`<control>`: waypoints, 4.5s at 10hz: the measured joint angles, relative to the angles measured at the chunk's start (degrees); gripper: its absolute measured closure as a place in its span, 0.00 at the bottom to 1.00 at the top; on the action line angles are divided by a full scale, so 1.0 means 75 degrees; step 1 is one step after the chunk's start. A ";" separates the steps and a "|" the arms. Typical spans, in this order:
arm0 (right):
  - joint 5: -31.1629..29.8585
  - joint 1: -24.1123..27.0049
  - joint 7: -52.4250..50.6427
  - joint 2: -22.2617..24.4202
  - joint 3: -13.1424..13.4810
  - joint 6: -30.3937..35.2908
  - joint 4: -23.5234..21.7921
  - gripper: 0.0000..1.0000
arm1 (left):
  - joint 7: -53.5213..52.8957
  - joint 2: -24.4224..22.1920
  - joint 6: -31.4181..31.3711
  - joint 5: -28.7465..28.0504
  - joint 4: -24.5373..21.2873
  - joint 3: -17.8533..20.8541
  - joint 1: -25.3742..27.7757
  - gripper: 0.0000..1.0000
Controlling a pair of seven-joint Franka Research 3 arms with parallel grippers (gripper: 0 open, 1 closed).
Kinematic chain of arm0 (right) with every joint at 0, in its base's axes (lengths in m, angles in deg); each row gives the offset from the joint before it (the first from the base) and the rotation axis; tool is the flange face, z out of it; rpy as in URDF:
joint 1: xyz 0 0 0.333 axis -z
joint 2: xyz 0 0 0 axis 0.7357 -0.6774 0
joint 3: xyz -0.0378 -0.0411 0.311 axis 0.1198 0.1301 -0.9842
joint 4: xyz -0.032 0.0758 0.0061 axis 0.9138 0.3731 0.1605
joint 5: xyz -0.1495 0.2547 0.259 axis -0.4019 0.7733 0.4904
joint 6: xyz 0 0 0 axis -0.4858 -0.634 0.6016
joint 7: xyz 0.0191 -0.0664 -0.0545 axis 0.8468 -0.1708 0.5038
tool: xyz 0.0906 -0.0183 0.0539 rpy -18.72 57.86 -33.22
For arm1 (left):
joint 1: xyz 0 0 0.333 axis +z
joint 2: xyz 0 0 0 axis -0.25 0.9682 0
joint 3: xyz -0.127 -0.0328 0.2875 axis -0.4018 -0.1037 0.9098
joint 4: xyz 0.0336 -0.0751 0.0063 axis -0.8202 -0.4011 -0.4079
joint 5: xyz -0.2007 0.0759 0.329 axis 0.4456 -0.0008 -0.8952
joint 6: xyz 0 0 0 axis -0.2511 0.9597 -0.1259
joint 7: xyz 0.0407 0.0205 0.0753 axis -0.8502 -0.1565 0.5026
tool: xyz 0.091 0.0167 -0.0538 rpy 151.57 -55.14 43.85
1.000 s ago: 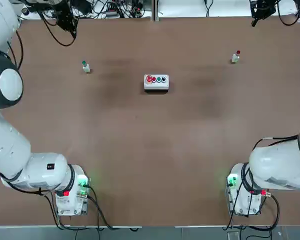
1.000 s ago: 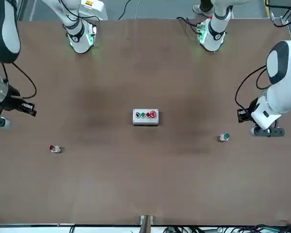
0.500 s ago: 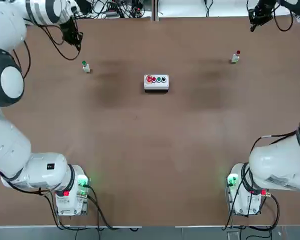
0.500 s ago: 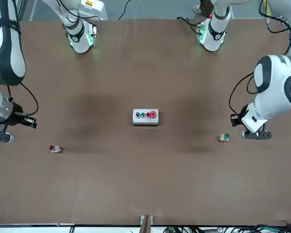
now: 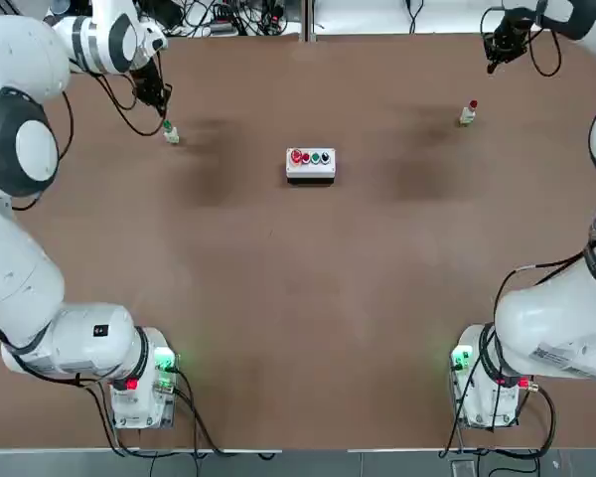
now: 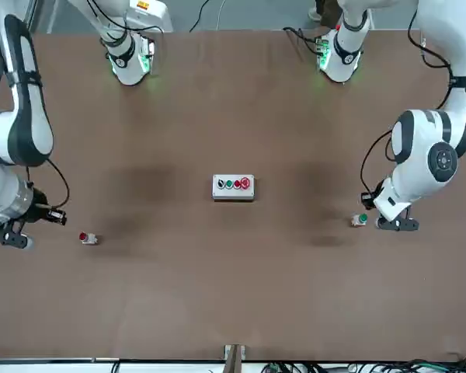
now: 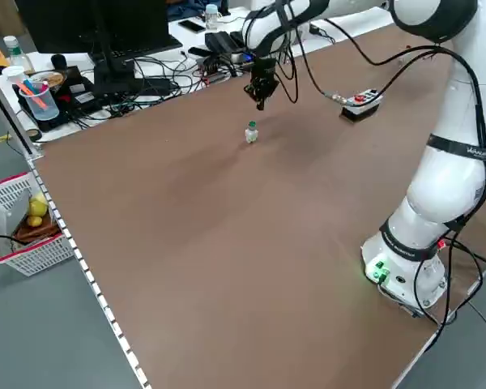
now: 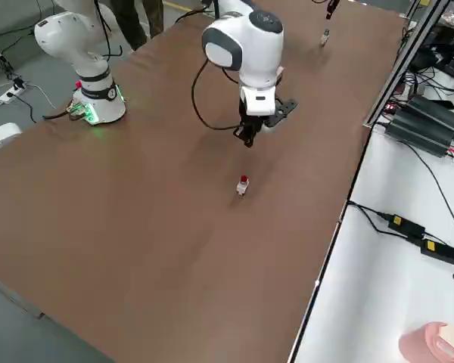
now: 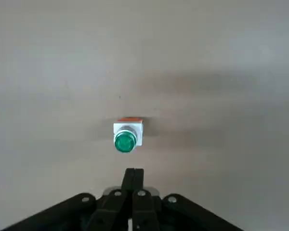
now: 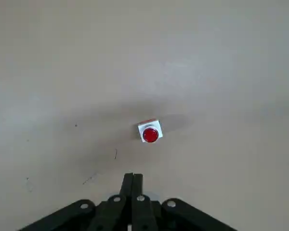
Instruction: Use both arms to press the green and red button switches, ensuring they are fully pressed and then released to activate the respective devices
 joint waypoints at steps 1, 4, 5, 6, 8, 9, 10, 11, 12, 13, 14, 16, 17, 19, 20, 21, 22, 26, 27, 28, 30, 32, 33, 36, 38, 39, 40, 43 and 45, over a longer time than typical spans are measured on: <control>-0.0028 0.0010 0.0000 -0.0186 0.0013 -0.0181 -0.0002 0.99 | 0.0000 0.0153 -0.0215 0.0000 -0.0003 0.0002 0.0011 0.99; -0.0063 0.0062 0.0000 -0.0722 0.0085 -0.0573 -0.0007 0.99 | 0.0000 0.0449 -0.0584 -0.0001 -0.0003 0.0014 0.0058 0.99; -0.0063 0.0078 0.0000 -0.0817 0.0094 -0.0713 -0.0051 0.99 | 0.0000 0.0510 -0.0661 -0.0001 -0.0003 0.0014 0.0070 0.99; -0.0064 0.0081 -0.0002 -0.0874 0.0096 -0.0951 -0.0218 0.99 | 0.0000 0.0550 -0.0697 -0.0002 -0.0003 0.0015 0.0072 0.99; -0.0066 0.0079 -0.0002 -0.0909 0.0095 -0.1118 -0.0434 0.99 | 0.0000 0.0560 -0.0702 -0.0002 -0.0013 0.0019 0.0074 0.99; -0.0066 0.0079 -0.0002 -0.0908 0.0095 -0.1109 -0.0446 0.99 | 0.0000 0.0560 -0.0702 -0.0002 -0.0015 0.0029 0.0076 0.99; -0.0066 0.0079 -0.0002 -0.0908 0.0095 -0.1107 -0.0448 0.99 | 0.0000 0.0560 -0.0702 -0.0002 -0.0017 0.0038 0.0082 0.99; -0.0066 0.0081 -0.0002 -0.0908 0.0096 -0.1113 -0.0448 0.99 | 0.0000 0.0560 -0.0709 -0.0002 -0.0021 0.0046 0.0085 0.99; -0.0066 0.0085 -0.0002 -0.0908 0.0098 -0.1116 -0.0452 0.99 | 0.0000 0.0565 -0.0735 -0.0002 -0.0028 0.0051 0.0085 0.99; -0.0066 0.0087 -0.0001 -0.0914 0.0099 -0.1133 -0.0468 0.99 | 0.0004 0.0582 -0.0763 -0.0002 -0.0037 0.0054 0.0085 0.99; -0.0066 0.0089 -0.0001 -0.0938 0.0100 -0.1195 -0.0492 0.99 | 0.0008 0.0608 -0.0775 -0.0002 -0.0043 0.0056 0.0085 0.99; -0.0069 0.0093 -0.0001 -0.1054 0.0104 -0.1339 -0.0510 0.99 | 0.0012 0.0672 -0.0789 -0.0002 -0.0050 0.0064 0.0086 0.99; -0.0079 0.0094 -0.0001 -0.1103 0.0105 -0.1393 -0.0511 0.99 | 0.0012 0.0688 -0.0814 -0.0002 -0.0050 0.0064 0.0085 0.99; -0.0106 0.0100 -0.0001 -0.1168 0.0108 -0.1452 -0.0511 0.99 | 0.0016 0.0690 -0.0821 -0.0002 -0.0050 0.0067 0.0085 0.99; -0.0114 0.0105 -0.0001 -0.1180 0.0111 -0.1469 -0.0510 0.99 | 0.0020 0.0696 -0.0834 -0.0002 -0.0050 0.0069 0.0085 0.99; -0.0122 0.0108 -0.0001 -0.1190 0.0112 -0.1494 -0.0510 0.99 | 0.0022 0.0715 -0.0870 -0.0002 -0.0052 0.0069 0.0085 0.99; -0.0127 0.0108 -0.0001 -0.1202 0.0113 -0.1529 -0.0510 0.99 | 0.0024 0.0729 -0.0904 -0.0002 -0.0052 0.0069 0.0085 0.99; -0.0135 0.0111 -0.0001 -0.1278 0.0166 -0.1670 -0.0511 0.99 | 0.0053 0.0741 -0.1096 -0.0001 -0.0114 0.0069 0.0159 0.99; -0.0136 0.0111 -0.0001 -0.1307 0.0173 -0.1714 -0.0511 0.99 | 0.0061 0.0740 -0.1139 -0.0001 -0.0131 0.0057 0.0158 0.99; -0.0138 0.0111 -0.0001 -0.1317 0.0174 -0.1753 -0.0510 0.99 | 0.0083 0.0740 -0.1147 -0.0001 -0.0135 0.0053 0.0158 0.99; -0.0139 0.0109 -0.0001 -0.1318 0.0174 -0.1759 -0.0510 0.99 | 0.0143 0.0740 -0.1198 -0.0001 -0.0150 0.0050 0.0158 0.99; -0.0140 0.0106 -0.0001 -0.1320 0.0174 -0.1762 -0.0509 0.99 | 0.0178 0.0739 -0.1250 -0.0001 -0.0171 0.0040 0.0157 0.99; -0.0141 0.0106 -0.0001 -0.1324 0.0174 -0.1771 -0.0509 0.99 | 0.0215 0.0739 -0.1254 -0.0001 -0.0176 0.0034 0.0156 0.99; -0.0141 0.0106 -0.0001 -0.1345 0.0175 -0.1814 -0.0509 0.99 | 0.0251 0.0729 -0.1259 -0.0002 -0.0198 0.0030 0.0152 0.99; -0.0142 0.0105 -0.0001 -0.1346 0.0175 -0.1824 -0.0509 0.99 | 0.0252 0.0695 -0.1269 -0.0002 -0.0258 0.0025 0.0151 0.99; -0.0142 0.0106 -0.0001 -0.1348 0.0176 -0.1825 -0.0509 0.99 | 0.0252 0.0684 -0.1289 -0.0002 -0.0280 0.0023 0.0151 0.99; -0.0142 0.0106 -0.0001 -0.1350 0.0176 -0.1836 -0.0509 0.99 | 0.0252 0.0678 -0.1299 -0.0002 -0.0294 0.0022 0.0151 0.99; -0.0145 0.0106 -0.0001 -0.1352 0.0176 -0.1845 -0.0509 0.99 | 0.0252 0.0672 -0.1321 -0.0002 -0.0309 0.0021 0.0150 0.99; -0.0145 0.0106 0.0016 -0.1352 0.0176 -0.1819 -0.0509 0.99 | 0.0252 0.0667 -0.1331 -0.0002 -0.0316 0.0021 0.0150 0.99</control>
